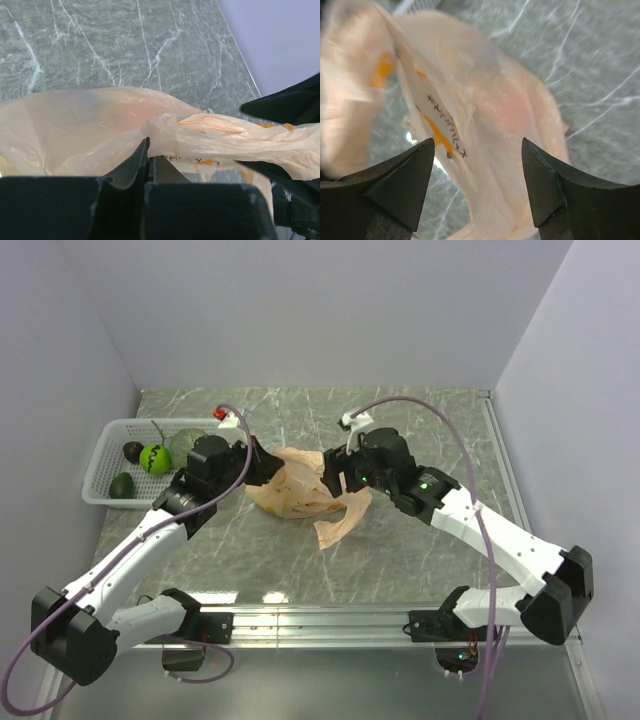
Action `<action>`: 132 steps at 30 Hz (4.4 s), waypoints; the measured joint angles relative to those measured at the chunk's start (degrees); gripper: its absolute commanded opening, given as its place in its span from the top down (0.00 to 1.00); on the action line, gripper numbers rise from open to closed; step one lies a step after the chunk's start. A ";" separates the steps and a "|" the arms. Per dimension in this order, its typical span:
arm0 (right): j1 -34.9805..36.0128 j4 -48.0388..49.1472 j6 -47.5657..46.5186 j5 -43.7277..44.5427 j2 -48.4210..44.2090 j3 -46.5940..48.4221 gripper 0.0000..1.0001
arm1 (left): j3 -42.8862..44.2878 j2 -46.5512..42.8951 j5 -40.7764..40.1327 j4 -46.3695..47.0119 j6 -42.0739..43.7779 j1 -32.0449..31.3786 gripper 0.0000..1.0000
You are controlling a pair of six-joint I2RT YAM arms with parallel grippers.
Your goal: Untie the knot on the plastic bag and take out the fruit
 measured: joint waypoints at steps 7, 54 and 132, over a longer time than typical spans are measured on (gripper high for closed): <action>-0.24 3.67 1.27 -2.73 4.83 -3.74 0.34 | -1.70 -1.27 0.02 0.02 0.33 0.00 0.96; -0.85 18.23 10.73 15.98 -15.19 -24.57 1.00 | 5.57 -4.31 -21.55 -0.07 -15.10 -24.30 0.78; 1.49 8.15 -0.55 17.90 -17.05 -8.63 0.38 | -11.74 9.27 -11.54 5.86 -24.81 -6.16 0.79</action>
